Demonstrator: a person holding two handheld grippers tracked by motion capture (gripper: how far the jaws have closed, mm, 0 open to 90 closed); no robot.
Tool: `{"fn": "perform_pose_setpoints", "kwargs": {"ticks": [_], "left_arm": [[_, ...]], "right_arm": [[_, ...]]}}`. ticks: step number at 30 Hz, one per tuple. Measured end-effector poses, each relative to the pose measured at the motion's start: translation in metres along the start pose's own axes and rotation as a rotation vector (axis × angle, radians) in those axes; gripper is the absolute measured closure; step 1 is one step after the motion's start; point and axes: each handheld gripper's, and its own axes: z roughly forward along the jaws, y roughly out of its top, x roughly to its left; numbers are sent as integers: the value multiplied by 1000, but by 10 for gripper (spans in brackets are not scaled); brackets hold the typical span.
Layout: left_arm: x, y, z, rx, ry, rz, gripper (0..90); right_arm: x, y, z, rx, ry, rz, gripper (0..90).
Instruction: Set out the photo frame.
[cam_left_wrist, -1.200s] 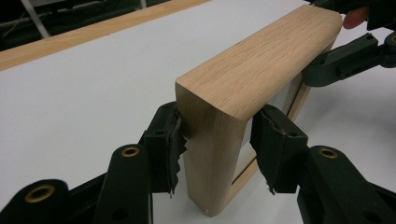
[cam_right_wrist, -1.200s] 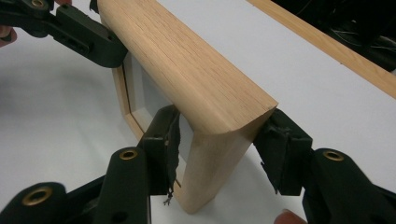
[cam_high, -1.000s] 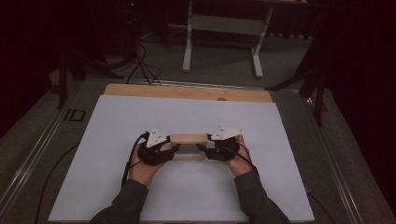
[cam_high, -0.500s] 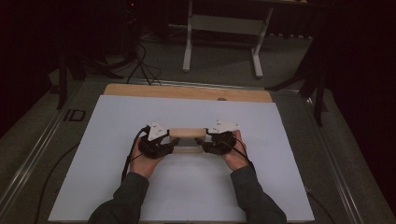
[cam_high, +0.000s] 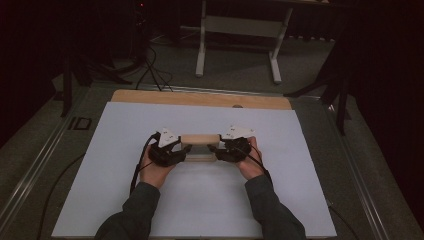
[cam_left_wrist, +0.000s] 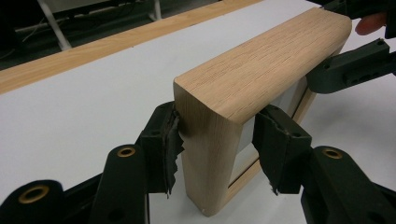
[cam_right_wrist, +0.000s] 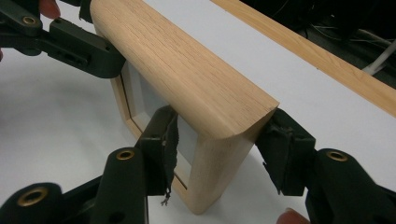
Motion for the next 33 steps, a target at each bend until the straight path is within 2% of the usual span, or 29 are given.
{"fn": "perform_pose_setpoints", "kwargs": {"ticks": [11, 26, 33], "left_arm": [[5, 0, 5, -17, -8, -38, 505], [7, 4, 9, -9, 12, -40, 498], [9, 4, 11, -15, 6, -50, 494]], "right_arm": [[-5, 0, 3, -14, 3, 30, 486], [-8, 2, 7, -14, -13, 46, 484], [-9, 2, 9, -22, -18, 57, 484]]}}
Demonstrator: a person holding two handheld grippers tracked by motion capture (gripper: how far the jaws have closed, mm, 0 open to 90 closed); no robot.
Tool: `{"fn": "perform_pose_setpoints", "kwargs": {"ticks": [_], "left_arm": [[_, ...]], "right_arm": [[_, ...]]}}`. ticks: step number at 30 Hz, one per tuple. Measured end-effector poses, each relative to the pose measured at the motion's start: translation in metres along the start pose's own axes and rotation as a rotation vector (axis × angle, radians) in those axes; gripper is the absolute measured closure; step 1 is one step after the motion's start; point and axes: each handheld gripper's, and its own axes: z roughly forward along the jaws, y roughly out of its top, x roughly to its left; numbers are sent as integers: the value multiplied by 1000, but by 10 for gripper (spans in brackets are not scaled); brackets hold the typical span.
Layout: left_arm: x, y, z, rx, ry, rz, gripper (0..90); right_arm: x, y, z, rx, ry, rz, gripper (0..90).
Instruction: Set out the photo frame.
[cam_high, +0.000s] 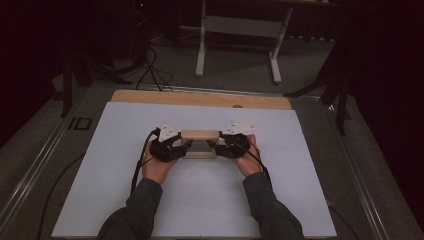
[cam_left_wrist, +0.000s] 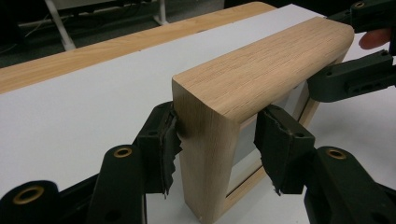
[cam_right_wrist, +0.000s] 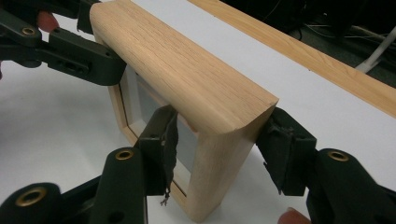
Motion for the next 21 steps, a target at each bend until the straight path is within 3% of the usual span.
{"fn": "perform_pose_setpoints", "kwargs": {"ticks": [10, 21], "left_arm": [[0, -2, 3, -5, 2, -16, 475], [5, -13, 8, 38, 0, -20, 518]], "right_arm": [[-1, -2, 2, -2, 2, 24, 481], [-4, -12, 5, 28, 3, 53, 498]]}}
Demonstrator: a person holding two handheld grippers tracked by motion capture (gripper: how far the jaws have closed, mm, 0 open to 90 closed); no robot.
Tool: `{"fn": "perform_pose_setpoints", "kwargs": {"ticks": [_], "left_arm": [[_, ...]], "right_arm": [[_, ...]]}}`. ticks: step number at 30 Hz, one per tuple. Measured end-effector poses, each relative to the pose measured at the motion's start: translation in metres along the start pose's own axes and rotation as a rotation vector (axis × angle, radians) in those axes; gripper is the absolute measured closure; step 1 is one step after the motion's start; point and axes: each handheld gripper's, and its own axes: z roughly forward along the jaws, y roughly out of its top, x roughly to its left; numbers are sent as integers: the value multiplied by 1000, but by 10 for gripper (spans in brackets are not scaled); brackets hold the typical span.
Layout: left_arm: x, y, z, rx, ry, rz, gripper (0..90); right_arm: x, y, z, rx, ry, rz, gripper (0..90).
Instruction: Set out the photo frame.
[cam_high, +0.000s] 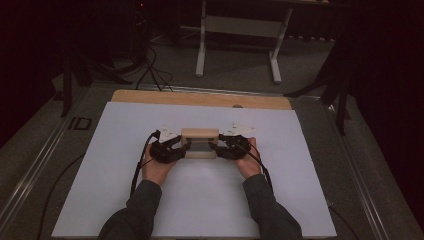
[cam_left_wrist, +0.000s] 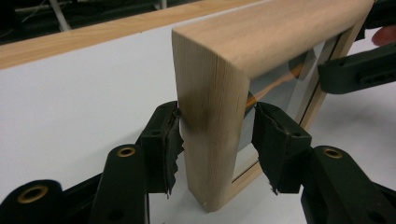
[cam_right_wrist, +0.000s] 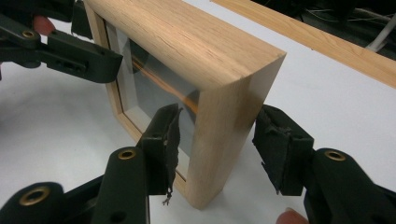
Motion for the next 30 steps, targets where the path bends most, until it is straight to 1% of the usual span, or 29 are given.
{"fn": "perform_pose_setpoints", "kwargs": {"ticks": [5, 10, 13, 15, 17, 18, 22, 23, 24, 29, 30], "left_arm": [[1, 0, 1, -4, -2, -11, 520], [4, 0, 3, -13, -9, -33, 527], [5, -1, 4, -16, -10, -38, 526], [6, -1, 5, -16, -12, -45, 524], [6, -1, 5, -16, -12, -45, 517], [6, -1, 7, -18, -12, -55, 489], [7, -1, 9, -17, -8, -64, 462], [7, -1, 9, -17, -8, -64, 462], [8, -2, 11, -17, -13, -76, 457], [9, -2, 13, -13, -14, -80, 456], [10, -3, 14, -14, -15, -86, 456]], "right_arm": [[-2, 1, -1, -9, 3, 9, 503], [-3, 0, -1, -5, -4, 20, 502], [-3, 0, 0, -5, -6, 23, 502], [-4, 0, 1, -3, -7, 33, 502], [-4, 0, 1, -1, -8, 33, 502], [-4, -1, 2, 1, -11, 37, 495], [-5, -1, 3, 6, -14, 42, 481], [-5, -1, 3, 8, -15, 43, 481], [-6, -1, 3, 10, -16, 48, 472], [-7, -2, 3, 11, -10, 57, 467], [-7, -2, 4, 13, -10, 55, 464]]}}
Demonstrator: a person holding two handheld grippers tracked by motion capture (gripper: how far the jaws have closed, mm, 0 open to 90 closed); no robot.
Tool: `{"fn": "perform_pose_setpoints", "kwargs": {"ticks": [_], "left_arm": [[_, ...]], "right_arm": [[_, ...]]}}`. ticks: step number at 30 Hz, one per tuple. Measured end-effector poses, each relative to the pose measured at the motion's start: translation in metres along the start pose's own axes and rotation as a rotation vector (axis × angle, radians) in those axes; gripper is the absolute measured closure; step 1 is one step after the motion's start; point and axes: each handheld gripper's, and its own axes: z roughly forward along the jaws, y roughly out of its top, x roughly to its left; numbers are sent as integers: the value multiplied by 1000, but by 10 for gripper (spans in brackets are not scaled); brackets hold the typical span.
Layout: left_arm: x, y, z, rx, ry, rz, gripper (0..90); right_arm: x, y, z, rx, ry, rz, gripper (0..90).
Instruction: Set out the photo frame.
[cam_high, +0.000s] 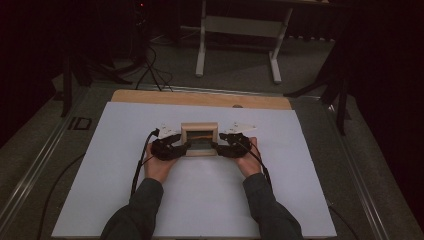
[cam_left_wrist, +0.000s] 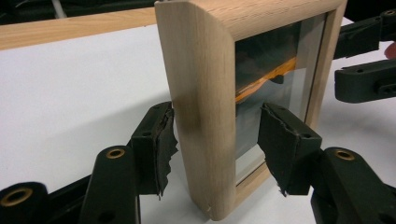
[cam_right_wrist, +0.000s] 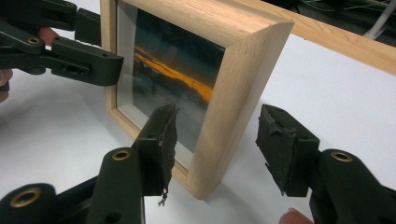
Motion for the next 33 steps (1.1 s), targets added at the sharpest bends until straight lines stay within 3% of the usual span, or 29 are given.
{"fn": "perform_pose_setpoints", "kwargs": {"ticks": [14, 23, 33], "left_arm": [[0, 0, 2, 5, 2, 4, 491], [0, 1, 4, 9, 3, 3, 496], [1, 2, 5, 7, -8, -4, 487]], "right_arm": [[2, -3, 10, 22, 17, 5, 429], [0, -3, 17, 16, 43, 56, 356], [3, -4, 17, 39, 41, 49, 351]]}}
